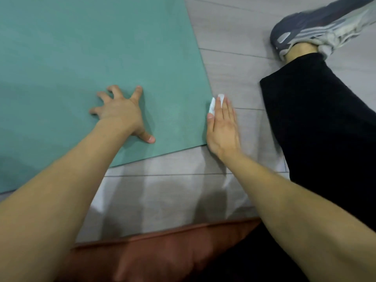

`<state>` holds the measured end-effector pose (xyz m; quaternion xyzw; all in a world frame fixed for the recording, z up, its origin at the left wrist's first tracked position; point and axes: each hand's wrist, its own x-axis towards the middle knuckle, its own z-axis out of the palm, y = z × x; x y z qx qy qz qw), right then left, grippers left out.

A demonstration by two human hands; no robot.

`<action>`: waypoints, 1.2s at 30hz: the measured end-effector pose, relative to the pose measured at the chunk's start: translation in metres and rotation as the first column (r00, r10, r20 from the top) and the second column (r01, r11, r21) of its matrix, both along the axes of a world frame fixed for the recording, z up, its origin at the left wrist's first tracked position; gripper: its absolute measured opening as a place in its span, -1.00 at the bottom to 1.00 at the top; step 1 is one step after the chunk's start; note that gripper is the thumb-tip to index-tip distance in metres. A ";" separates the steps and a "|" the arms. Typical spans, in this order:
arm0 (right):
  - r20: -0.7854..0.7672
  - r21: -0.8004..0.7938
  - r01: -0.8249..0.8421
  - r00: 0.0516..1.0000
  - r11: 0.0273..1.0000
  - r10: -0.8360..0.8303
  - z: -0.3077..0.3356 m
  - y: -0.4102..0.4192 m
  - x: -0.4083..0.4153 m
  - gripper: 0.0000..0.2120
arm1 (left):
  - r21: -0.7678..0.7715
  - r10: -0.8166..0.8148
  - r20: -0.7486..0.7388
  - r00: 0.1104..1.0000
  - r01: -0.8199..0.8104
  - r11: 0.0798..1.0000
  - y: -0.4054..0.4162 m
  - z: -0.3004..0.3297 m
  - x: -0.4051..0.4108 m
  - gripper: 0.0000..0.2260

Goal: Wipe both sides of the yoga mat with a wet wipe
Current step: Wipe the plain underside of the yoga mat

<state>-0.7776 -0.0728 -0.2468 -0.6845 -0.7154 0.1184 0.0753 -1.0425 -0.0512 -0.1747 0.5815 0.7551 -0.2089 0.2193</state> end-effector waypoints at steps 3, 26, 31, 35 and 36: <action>0.011 0.091 -0.164 0.986 0.982 0.164 -0.002 -0.054 -0.038 -0.43 | 0.022 -0.032 -0.011 0.999 0.033 0.999 -0.003 0.004 -0.001 0.45; -0.177 -0.038 0.024 0.984 0.999 -0.031 0.022 0.003 -0.010 -0.43 | 0.085 -0.238 -0.032 0.971 0.240 0.967 -0.018 0.022 -0.046 0.32; -0.212 0.056 0.057 0.976 0.997 -0.044 0.005 -0.001 -0.014 -0.38 | 0.076 -0.229 -0.039 0.973 0.231 0.970 -0.018 0.021 -0.047 0.32; -0.225 0.181 -0.172 0.951 0.968 0.211 0.009 -0.012 -0.033 -0.37 | 0.087 -0.255 -0.026 0.967 0.257 0.963 -0.014 0.019 -0.053 0.30; -0.177 0.169 -0.275 0.936 0.947 0.304 0.008 -0.019 -0.046 -0.42 | 0.107 -0.259 0.003 0.966 0.257 0.961 -0.010 0.020 -0.056 0.27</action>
